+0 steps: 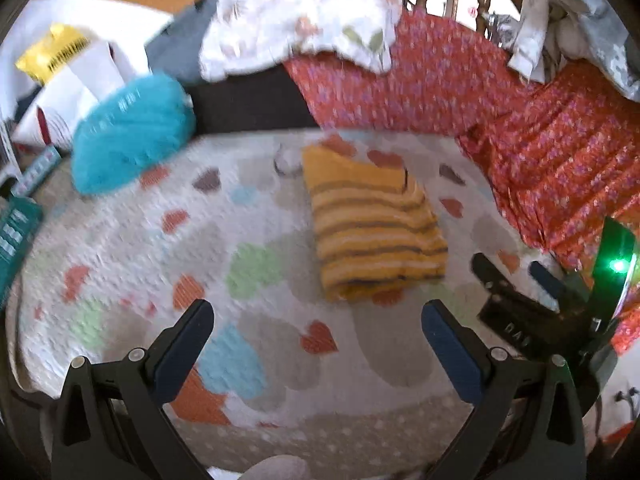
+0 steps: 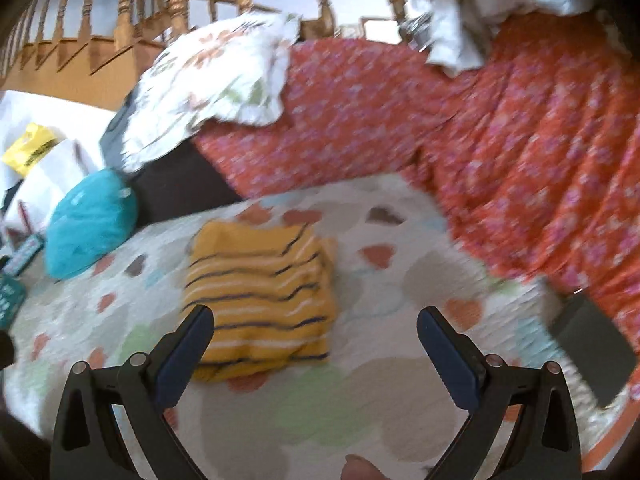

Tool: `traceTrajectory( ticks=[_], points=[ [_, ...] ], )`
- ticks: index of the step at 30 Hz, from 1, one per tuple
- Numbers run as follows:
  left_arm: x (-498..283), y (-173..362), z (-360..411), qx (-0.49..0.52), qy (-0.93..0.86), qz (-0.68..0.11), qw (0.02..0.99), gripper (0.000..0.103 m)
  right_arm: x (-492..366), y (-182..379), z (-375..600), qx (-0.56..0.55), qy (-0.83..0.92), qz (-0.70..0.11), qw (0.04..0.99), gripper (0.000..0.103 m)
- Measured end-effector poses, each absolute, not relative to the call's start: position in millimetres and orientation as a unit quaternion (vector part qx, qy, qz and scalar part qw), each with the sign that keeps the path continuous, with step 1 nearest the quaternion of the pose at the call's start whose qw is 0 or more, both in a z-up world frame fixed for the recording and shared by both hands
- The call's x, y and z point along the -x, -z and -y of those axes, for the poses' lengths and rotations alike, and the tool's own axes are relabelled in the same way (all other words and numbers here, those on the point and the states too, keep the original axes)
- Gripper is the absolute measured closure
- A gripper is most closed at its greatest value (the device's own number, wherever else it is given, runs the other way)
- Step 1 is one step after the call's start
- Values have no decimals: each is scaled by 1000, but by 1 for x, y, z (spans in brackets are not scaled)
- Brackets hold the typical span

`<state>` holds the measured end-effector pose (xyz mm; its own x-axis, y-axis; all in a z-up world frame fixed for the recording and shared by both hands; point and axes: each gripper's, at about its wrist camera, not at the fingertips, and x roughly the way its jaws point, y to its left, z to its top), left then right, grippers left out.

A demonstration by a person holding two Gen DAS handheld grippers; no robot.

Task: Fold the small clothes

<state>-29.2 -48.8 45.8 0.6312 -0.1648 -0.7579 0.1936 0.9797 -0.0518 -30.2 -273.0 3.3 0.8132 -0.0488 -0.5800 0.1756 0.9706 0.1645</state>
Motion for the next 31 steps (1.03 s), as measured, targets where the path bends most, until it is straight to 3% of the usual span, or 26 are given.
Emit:
traceTrajectory(
  ticks=[14, 31],
  points=[
    [23, 40, 66, -54, 100, -524, 844, 0, 16, 65, 265, -123, 44, -424, 896, 0],
    [17, 61, 54, -59, 69, -544, 834, 0, 12, 83, 263, -110, 61, -453, 883, 0]
  ],
)
